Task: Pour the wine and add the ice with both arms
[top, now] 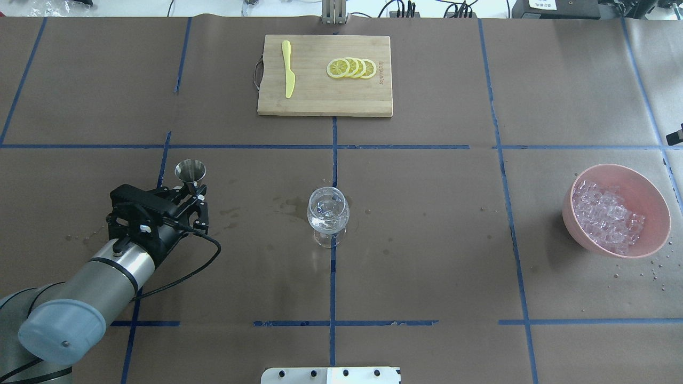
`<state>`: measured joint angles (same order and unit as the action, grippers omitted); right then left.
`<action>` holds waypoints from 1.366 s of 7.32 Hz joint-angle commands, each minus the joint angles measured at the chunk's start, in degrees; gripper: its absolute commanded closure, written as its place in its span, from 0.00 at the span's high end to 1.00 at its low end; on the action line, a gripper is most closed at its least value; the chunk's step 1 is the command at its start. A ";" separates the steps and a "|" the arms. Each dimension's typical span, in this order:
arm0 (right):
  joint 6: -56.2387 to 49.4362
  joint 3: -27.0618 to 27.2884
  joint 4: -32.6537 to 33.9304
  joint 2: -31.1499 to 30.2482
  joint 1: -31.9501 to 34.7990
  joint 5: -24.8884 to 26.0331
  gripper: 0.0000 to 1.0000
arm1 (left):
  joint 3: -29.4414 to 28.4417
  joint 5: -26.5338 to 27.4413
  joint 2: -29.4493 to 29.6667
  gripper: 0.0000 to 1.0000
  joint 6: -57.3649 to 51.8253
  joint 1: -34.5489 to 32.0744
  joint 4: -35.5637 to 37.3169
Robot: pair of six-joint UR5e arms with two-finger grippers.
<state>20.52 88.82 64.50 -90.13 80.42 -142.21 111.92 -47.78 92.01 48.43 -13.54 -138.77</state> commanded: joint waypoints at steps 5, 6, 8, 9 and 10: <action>0.48 -0.14 -4.26 -0.74 0.00 0.17 1.00 | -13.65 9.11 -13.44 0.00 18.87 3.07 -20.13; 0.66 0.03 -4.90 -0.92 0.09 0.17 1.00 | -13.66 10.15 -13.44 0.00 18.98 3.51 -20.04; 0.66 0.39 -4.99 -1.10 0.09 0.17 1.00 | -14.10 10.60 -13.44 0.00 20.02 4.39 -20.04; 0.66 0.39 -4.99 -1.10 0.09 0.17 1.00 | -14.36 10.69 -13.44 0.00 21.25 4.83 -20.13; 0.57 0.30 -4.99 -1.10 0.00 0.17 1.00 | -15.06 10.69 -13.35 0.05 21.26 5.01 -20.04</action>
<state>21.16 89.16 59.54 -91.21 80.49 -142.03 97.56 -37.17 78.59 69.14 -8.91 -158.87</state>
